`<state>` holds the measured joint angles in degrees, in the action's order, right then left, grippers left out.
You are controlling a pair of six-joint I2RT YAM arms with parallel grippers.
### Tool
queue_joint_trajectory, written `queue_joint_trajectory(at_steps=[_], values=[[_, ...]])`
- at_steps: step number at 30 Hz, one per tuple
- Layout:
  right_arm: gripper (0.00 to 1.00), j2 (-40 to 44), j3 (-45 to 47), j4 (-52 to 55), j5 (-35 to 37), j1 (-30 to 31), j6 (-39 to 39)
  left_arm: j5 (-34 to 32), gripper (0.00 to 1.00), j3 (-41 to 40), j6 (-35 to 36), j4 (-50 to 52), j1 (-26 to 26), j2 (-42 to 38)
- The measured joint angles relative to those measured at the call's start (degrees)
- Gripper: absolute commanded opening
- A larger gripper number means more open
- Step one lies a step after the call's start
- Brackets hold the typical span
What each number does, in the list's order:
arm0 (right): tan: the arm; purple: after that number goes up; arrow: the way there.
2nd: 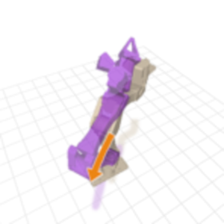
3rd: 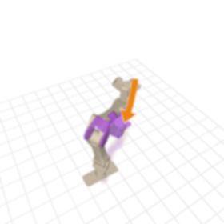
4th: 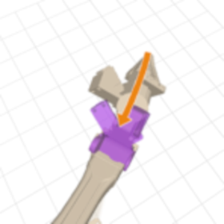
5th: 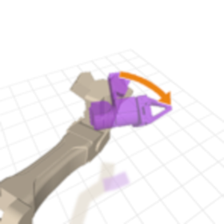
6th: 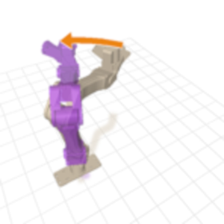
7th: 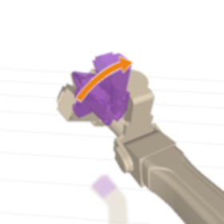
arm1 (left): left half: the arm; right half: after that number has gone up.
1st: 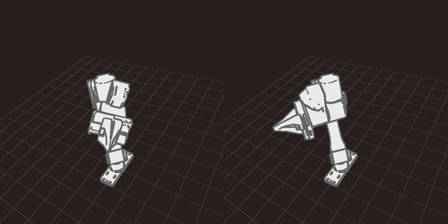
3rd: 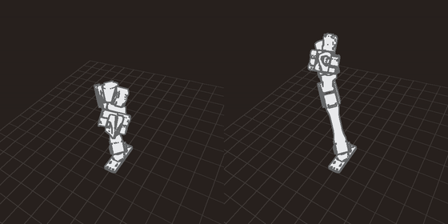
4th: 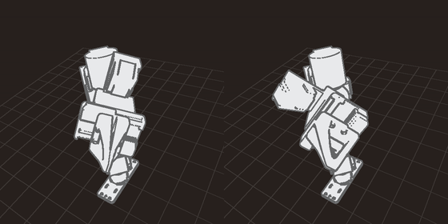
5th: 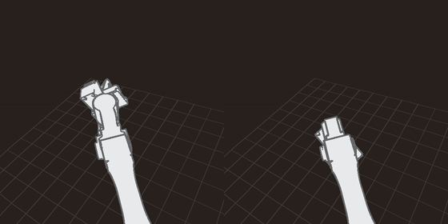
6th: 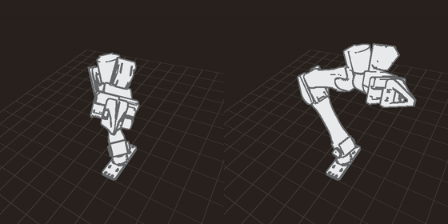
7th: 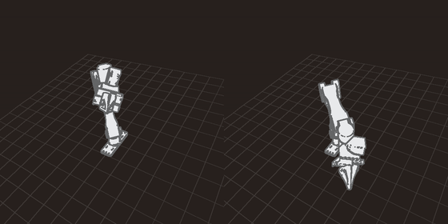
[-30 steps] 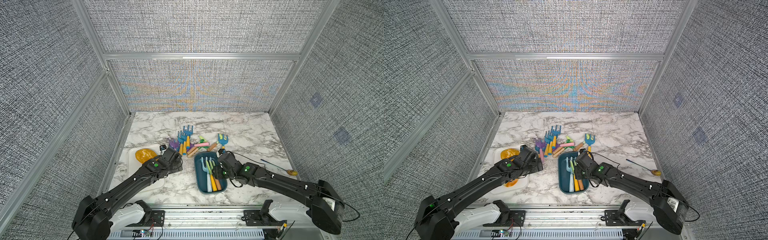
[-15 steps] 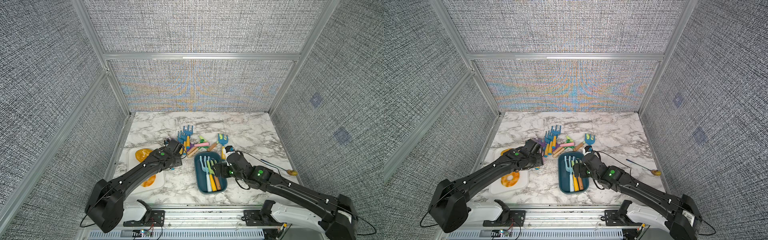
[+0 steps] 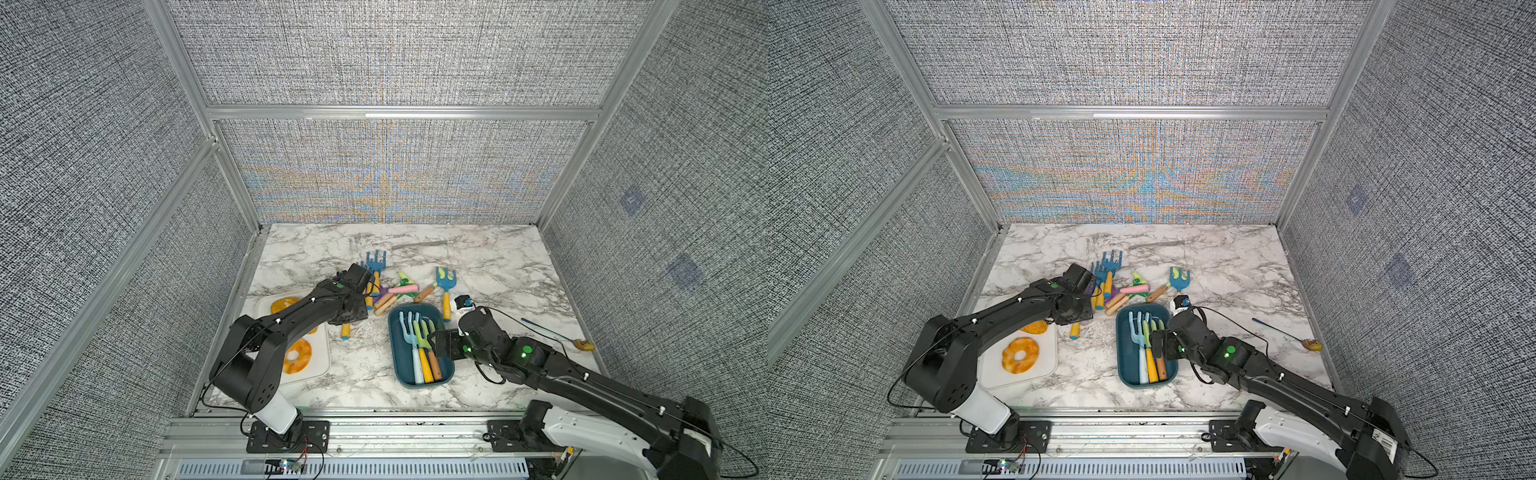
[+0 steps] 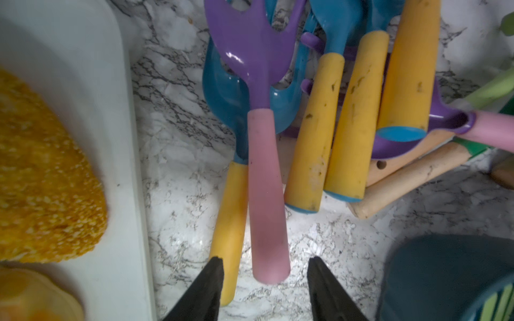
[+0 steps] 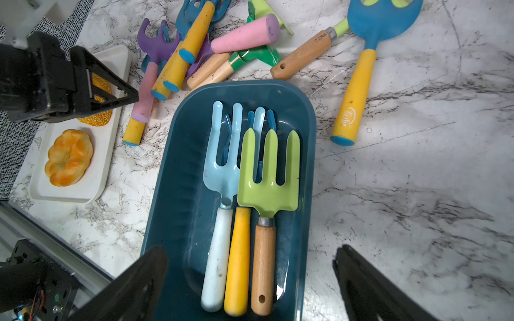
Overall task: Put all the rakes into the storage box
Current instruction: Pick up the rake at the center of the board.
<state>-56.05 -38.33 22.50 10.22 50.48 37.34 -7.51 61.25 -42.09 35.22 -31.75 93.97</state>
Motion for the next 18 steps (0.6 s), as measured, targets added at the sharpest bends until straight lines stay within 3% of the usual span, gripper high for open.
queue_joint_trajectory(at_steps=[6,10,18], values=[[0.99,0.9,1.0,0.0,0.0,0.0,0.2,0.0,0.39,3.1,1.4,0.0,1.5,5.9],[0.99,2.0,1.7,0.0,0.0,0.0,0.4,-0.1,0.38,3.9,1.7,-0.1,1.7,7.8],[0.99,2.8,2.1,0.2,0.0,0.0,1.1,-1.0,0.17,3.5,2.2,-1.3,1.9,8.8]])
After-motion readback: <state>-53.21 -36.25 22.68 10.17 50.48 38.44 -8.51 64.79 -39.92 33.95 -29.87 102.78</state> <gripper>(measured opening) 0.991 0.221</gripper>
